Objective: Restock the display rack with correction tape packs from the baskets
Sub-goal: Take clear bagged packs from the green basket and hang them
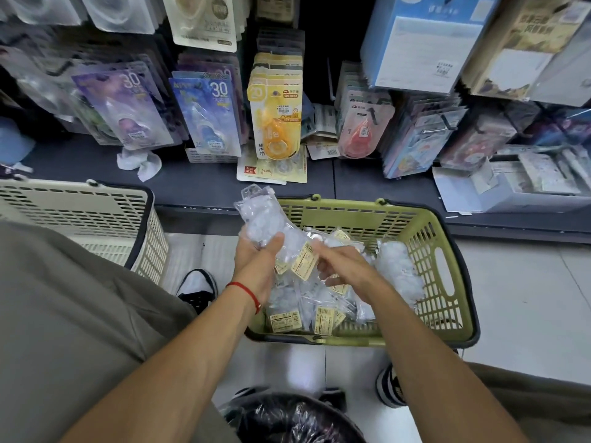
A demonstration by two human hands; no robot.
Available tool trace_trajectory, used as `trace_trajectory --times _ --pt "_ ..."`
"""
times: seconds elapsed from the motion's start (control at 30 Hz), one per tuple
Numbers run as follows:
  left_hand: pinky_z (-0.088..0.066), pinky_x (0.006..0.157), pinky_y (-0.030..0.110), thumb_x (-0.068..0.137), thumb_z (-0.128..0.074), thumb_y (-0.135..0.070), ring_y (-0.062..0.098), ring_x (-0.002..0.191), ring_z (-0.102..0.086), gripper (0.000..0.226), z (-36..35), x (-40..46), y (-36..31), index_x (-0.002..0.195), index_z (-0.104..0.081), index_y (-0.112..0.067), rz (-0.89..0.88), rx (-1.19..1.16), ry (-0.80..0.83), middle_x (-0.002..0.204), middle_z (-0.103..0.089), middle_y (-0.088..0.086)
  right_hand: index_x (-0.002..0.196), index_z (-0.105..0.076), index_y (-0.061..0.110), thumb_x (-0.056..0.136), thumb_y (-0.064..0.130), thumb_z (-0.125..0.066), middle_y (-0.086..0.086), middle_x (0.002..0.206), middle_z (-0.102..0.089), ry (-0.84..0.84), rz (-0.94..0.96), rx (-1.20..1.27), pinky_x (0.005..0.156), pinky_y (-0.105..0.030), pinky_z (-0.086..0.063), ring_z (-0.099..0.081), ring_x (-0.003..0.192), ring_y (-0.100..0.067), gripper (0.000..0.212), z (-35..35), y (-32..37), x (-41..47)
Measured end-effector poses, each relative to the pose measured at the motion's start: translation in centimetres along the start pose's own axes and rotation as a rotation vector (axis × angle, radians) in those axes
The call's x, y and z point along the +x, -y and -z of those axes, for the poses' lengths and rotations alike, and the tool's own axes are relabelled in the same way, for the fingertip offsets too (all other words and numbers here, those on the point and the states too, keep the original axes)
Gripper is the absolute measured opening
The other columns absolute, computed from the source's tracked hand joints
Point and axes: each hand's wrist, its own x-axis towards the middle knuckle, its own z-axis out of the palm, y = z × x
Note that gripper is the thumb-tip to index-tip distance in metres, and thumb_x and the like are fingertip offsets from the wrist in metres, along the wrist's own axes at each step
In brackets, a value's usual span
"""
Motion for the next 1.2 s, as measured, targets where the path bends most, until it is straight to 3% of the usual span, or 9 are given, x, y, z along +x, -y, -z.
trace_trajectory --times 0.1,0.17,0.33,0.5,0.6,0.73,0.9,1.0,1.2 --pt "-0.062 0.068 0.029 0.095 -0.076 -0.006 0.021 0.095 -0.079 0.035 1.1 0.3 -0.3 0.123 -0.064 -0.023 -0.096 0.102 -0.023 0.108 -0.081 0.003 0.133 -0.066 0.009 0.106 0.037 -0.058 -0.015 0.136 -0.067 -0.274 0.129 -0.386 0.105 -0.05 -0.053 -0.065 0.122 -0.032 0.04 1.5 -1.7 1.5" --pt "-0.063 0.071 0.027 0.092 -0.079 -0.008 0.019 0.095 -0.08 0.034 1.8 0.4 -0.1 0.12 -0.067 -0.023 -0.123 0.17 -0.017 0.109 -0.081 0.004 0.159 -0.039 0.017 0.105 0.03 -0.062 -0.008 0.164 -0.041 -0.191 0.13 -0.713 0.119 -0.048 -0.04 -0.044 0.147 -0.03 0.06 1.4 -3.2 2.1" --pt "-0.062 0.092 0.04 0.084 -0.089 -0.027 0.017 0.1 -0.078 0.035 3.1 0.3 0.1 0.113 -0.07 -0.027 -0.138 0.342 -0.08 0.11 -0.08 -0.004 0.155 -0.035 0.019 0.093 0.047 -0.073 -0.017 0.152 -0.04 -0.26 0.055 -1.053 0.116 -0.049 -0.033 -0.037 0.141 -0.034 0.078 -0.4 -4.8 3.1" --pt "-0.062 0.089 0.035 0.087 -0.086 -0.036 0.005 0.092 -0.077 0.028 2.6 -0.2 -0.2 0.11 -0.071 -0.031 -0.131 0.405 -0.117 0.1 -0.08 -0.017 0.143 -0.052 0.011 0.093 0.042 -0.077 -0.013 0.145 -0.052 -0.182 -0.041 -0.763 0.105 -0.04 -0.049 -0.057 0.129 -0.032 0.064 2.6 -4.0 3.0" --pt "-0.058 0.1 0.045 0.091 -0.08 -0.044 0.019 0.109 -0.072 0.036 1.8 -0.6 -0.4 0.121 -0.068 -0.027 -0.118 0.47 -0.157 0.117 -0.076 -0.005 0.116 -0.068 0.012 0.086 0.034 -0.086 -0.008 0.116 -0.076 -0.253 0.001 -0.273 0.084 -0.033 -0.056 -0.072 0.098 -0.024 0.041 5.2 -3.8 1.5" --pt "-0.053 0.093 0.037 0.098 -0.07 -0.045 0.02 0.108 -0.068 0.031 0.2 -1.3 -0.9 0.119 -0.066 -0.023 -0.077 0.444 -0.169 0.117 -0.073 -0.002 0.126 -0.065 0.023 0.075 0.04 -0.089 0.0 0.116 -0.079 -0.077 0.184 0.25 0.078 -0.034 -0.061 -0.077 0.103 -0.022 0.059 7.1 -1.4 -1.9" --pt "-0.059 0.096 0.058 0.102 -0.065 -0.04 0.033 0.111 -0.074 0.036 -2.4 -2.8 -3.2 0.134 -0.064 -0.022 0.094 0.132 0.014 0.123 -0.076 0.008 0.123 -0.07 0.033 0.077 0.053 -0.088 0.001 0.121 -0.078 -0.003 0.291 0.276 0.098 -0.049 -0.057 -0.074 0.113 -0.023 0.053 3.7 2.8 -3.9" --pt "-0.066 0.077 0.048 0.1 -0.07 -0.033 0.027 0.102 -0.079 0.034 -2.9 -3.5 -5.2 0.131 -0.065 -0.022 0.079 0.048 0.153 0.116 -0.08 0.006 0.116 -0.075 0.028 0.072 0.063 -0.088 0.0 0.112 -0.08 -0.063 0.342 0.26 0.097 -0.047 -0.058 -0.077 0.106 -0.024 0.058 2.1 5.6 -4.7" --pt "-0.055 0.105 0.055 0.07 -0.093 -0.019 0.03 0.119 -0.072 0.085 -3.0 -3.1 -11.5 0.144 -0.051 -0.02 -0.082 0.116 0.306 0.128 -0.075 0.008 0.108 -0.075 0.02 0.088 0.04 -0.083 -0.003 0.101 -0.082 -0.182 0.515 0.262 0.087 -0.049 -0.062 -0.078 0.097 -0.029 0.03 1.9 12.6 -5.9"
